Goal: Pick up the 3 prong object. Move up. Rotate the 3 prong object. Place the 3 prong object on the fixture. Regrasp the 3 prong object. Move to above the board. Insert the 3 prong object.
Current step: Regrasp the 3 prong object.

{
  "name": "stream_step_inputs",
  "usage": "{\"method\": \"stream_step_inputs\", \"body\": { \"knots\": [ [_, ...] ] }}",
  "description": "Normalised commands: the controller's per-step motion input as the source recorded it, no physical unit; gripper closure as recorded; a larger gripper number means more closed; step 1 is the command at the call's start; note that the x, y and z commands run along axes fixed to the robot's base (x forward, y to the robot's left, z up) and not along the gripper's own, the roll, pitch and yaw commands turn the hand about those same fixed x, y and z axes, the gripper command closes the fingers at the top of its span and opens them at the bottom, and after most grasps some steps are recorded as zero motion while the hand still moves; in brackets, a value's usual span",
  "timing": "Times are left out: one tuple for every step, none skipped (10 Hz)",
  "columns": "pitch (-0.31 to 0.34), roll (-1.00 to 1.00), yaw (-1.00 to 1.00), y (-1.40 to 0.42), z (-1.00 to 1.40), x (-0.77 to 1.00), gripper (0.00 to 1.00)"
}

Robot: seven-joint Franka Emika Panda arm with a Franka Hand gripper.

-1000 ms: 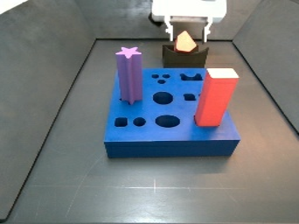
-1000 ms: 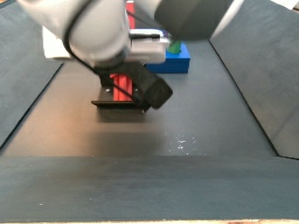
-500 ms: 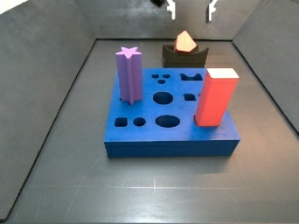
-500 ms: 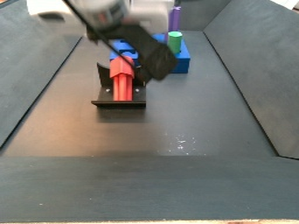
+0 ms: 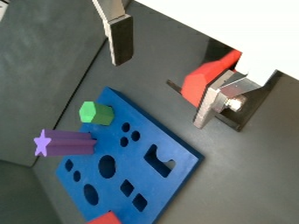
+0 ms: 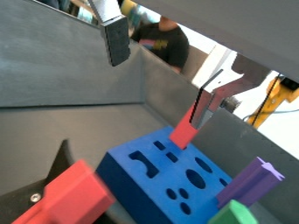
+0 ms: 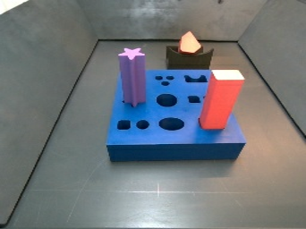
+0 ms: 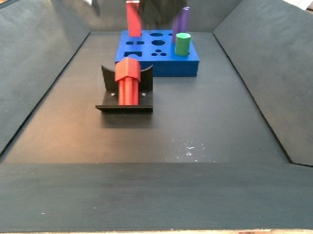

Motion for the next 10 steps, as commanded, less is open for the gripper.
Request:
{"method": "stream_step_inputs", "body": {
  "knots": [
    [0.037,1.0,0.01,-0.23,0.08,-0.07,0.0],
    [0.037,1.0,0.01,-0.13,0.05,-0.05,0.0],
    [0.038,1.0,0.01,-0.05,0.05,-0.03,0.0],
    [0.036,1.0,0.01,-0.03,0.02,-0.02,0.0],
    [0.03,1.0,0.01,-0.02,0.01,-0.03,0.0],
    [0.025,1.0,0.01,-0.02,0.01,-0.04,0.0],
    [0.018,1.0,0.02,-0.02,0.01,-0.04,0.0],
    [0.014,1.0,0.02,-0.02,0.01,-0.04,0.0],
    [0.007,1.0,0.02,-0.02,0.01,-0.04,0.0],
    [0.0,1.0,0.02,-0.02,0.01,-0.03,0.0]
  ]
}}
